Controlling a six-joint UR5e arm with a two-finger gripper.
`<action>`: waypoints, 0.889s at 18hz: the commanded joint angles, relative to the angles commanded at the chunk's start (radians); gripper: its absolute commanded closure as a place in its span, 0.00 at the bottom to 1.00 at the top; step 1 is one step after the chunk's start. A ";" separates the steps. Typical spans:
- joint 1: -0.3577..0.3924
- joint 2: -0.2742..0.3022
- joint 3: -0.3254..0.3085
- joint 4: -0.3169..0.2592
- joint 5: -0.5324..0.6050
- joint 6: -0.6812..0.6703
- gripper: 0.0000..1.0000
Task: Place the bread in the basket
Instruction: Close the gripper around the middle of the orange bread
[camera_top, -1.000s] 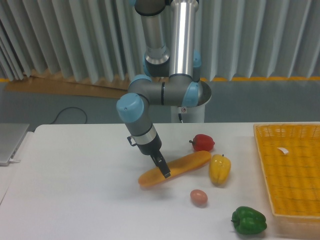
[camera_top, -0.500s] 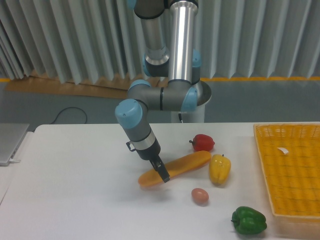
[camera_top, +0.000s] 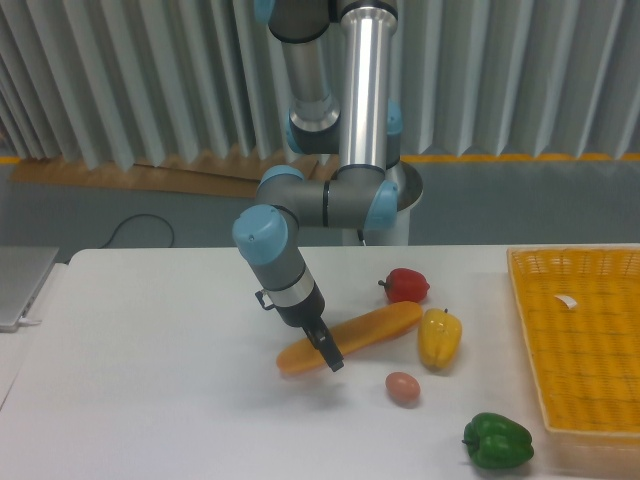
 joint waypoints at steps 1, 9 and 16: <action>-0.002 0.000 -0.003 0.000 0.002 0.000 0.00; -0.003 -0.014 0.002 0.000 0.018 -0.002 0.00; -0.002 -0.017 0.005 0.000 0.023 -0.005 0.13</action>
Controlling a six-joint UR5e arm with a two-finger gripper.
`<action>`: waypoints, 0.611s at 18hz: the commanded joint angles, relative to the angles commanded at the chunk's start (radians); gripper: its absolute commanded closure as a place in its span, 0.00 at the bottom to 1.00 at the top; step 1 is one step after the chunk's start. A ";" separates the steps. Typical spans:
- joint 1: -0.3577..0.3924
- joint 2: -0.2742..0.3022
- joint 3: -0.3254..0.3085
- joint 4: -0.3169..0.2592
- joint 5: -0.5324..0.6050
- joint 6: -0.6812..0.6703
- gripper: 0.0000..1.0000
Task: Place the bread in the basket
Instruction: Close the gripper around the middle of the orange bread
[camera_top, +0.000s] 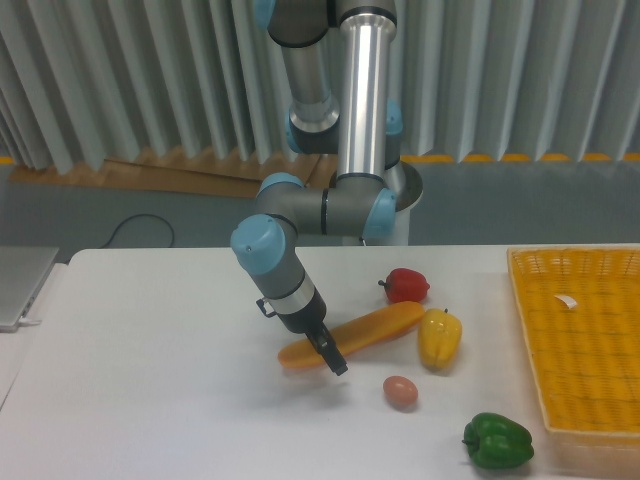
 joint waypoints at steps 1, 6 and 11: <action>0.000 0.000 0.000 0.000 0.000 0.000 0.23; 0.000 0.000 -0.002 -0.002 0.000 -0.002 0.34; 0.002 0.000 -0.002 -0.002 0.000 -0.002 0.44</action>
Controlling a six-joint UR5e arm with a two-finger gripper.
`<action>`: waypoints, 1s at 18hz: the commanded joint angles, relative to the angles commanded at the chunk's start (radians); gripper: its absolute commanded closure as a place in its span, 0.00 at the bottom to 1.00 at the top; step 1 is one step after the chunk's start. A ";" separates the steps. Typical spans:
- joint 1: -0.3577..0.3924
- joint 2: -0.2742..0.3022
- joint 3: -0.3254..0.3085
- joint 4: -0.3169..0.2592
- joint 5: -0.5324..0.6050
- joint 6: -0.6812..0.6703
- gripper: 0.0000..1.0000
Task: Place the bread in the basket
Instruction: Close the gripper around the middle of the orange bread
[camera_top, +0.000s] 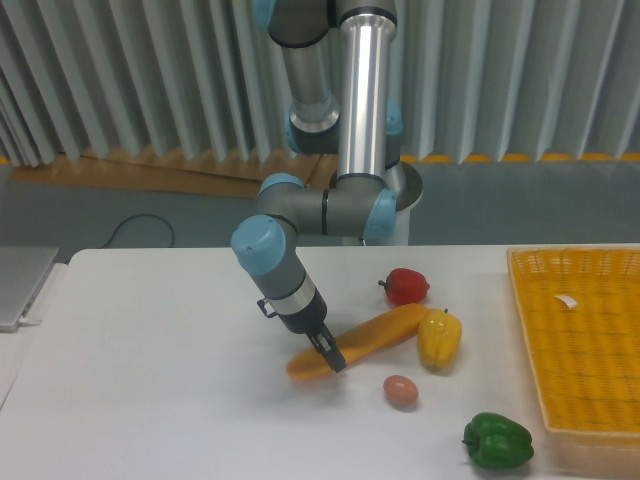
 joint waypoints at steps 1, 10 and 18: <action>0.000 0.000 0.002 0.000 0.000 0.002 0.44; 0.003 0.008 0.021 -0.003 -0.005 0.000 0.45; 0.000 0.005 0.018 -0.005 -0.003 -0.009 0.57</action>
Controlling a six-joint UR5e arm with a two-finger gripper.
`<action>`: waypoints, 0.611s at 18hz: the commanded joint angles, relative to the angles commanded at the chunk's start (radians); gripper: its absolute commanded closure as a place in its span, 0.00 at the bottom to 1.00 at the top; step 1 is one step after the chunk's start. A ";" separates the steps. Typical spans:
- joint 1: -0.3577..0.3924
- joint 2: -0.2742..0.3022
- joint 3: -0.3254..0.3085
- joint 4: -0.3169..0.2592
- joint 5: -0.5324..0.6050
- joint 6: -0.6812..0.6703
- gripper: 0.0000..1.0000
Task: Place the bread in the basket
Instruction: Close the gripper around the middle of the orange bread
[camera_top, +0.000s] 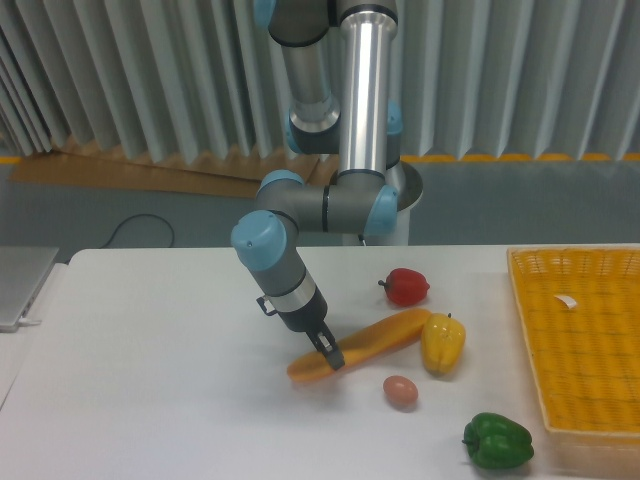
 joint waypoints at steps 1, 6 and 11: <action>-0.002 -0.005 0.000 0.000 0.002 0.000 0.57; -0.002 -0.008 -0.003 0.000 0.002 -0.008 0.67; 0.000 -0.002 -0.003 -0.002 0.002 -0.011 0.77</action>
